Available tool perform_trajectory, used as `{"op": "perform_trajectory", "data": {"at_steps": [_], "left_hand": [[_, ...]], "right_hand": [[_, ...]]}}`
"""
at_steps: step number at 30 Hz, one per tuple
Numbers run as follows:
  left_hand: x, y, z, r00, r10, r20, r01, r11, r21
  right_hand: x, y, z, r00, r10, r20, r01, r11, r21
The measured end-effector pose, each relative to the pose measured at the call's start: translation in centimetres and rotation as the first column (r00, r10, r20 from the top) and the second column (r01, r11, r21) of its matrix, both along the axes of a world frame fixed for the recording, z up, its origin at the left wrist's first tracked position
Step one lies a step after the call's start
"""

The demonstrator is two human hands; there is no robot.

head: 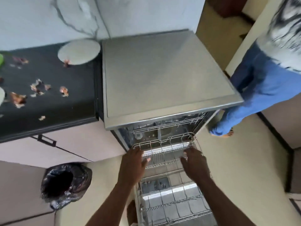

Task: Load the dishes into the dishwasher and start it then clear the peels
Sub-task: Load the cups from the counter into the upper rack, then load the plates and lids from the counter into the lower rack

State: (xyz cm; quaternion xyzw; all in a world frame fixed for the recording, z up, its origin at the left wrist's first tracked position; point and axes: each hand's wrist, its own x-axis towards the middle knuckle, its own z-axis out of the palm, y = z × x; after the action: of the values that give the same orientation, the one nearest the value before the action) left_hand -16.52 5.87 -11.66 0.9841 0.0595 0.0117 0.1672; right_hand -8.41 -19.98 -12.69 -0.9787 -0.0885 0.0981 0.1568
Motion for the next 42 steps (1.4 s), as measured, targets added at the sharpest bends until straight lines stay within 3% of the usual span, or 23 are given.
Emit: {"op": "perform_trajectory", "data": {"at_steps": [4,9,20,34,42], "left_hand": [[-5.0,0.1,4.8,0.989,0.06,0.135,-0.048,0.994,-0.095],[-9.7,1.4,10.3,0.952,0.133,0.276,-0.134,0.991,-0.017],[-18.3,10.3,15.0,0.923,0.341,0.179,-0.35,0.936,0.024],[-26.9,31.4,15.1,0.863,0.477,0.164,-0.471,0.879,-0.074],[-31.8,40.4,15.7,0.812,0.566,0.142,-0.563,0.824,-0.065]], "right_hand": [[-3.6,0.3,4.1,0.99,0.129,0.064,-0.129,0.992,0.005],[-5.7,3.8,10.2,0.972,0.184,0.144,-0.188,0.982,0.016],[-9.0,14.2,17.5,0.921,0.33,0.208,-0.342,0.939,0.024],[-15.8,39.1,18.4,0.893,0.414,0.176,-0.417,0.909,-0.026],[-18.8,50.0,19.0,0.816,0.55,0.179,-0.553,0.833,-0.039]]}}
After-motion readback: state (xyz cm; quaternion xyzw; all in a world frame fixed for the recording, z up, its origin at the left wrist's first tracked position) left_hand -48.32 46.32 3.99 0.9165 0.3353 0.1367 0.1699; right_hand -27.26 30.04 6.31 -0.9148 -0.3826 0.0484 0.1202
